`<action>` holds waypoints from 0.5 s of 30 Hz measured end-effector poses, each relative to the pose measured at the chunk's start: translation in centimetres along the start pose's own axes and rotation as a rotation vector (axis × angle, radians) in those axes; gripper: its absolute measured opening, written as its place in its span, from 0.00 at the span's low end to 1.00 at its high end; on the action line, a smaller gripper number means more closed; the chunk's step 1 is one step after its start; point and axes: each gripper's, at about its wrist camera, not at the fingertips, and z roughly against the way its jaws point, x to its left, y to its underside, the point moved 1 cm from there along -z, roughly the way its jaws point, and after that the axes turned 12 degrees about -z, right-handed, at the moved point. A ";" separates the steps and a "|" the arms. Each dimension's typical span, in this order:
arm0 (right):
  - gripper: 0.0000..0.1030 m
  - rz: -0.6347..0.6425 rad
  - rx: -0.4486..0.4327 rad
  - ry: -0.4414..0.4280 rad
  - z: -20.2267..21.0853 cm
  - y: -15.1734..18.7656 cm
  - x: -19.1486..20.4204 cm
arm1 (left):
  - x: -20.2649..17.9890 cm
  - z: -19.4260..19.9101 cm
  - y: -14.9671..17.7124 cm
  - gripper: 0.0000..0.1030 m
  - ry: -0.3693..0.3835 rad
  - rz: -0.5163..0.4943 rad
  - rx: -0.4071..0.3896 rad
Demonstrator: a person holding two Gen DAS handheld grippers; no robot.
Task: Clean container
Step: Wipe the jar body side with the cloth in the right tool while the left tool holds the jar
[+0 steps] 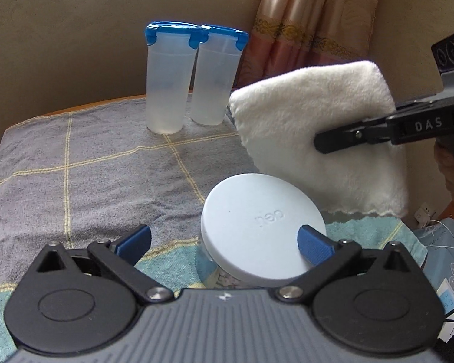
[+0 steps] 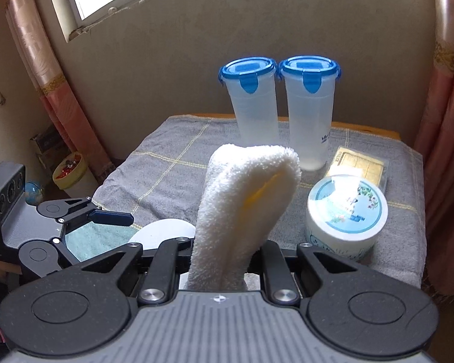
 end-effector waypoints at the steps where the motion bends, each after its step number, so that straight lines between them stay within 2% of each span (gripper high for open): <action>1: 0.18 -0.009 0.014 -0.001 -0.4 0.2 -0.3 | -0.1 0.0 0.0 1.00 -0.007 0.003 -0.002; 6: 0.18 -0.037 0.080 -0.007 -1.7 2.0 -1.3 | -0.3 0.0 0.3 1.00 -0.016 0.033 -0.009; 15: 0.18 -0.004 0.164 0.011 -2.6 4.9 -0.8 | -0.8 0.1 0.4 1.00 -0.041 0.031 -0.018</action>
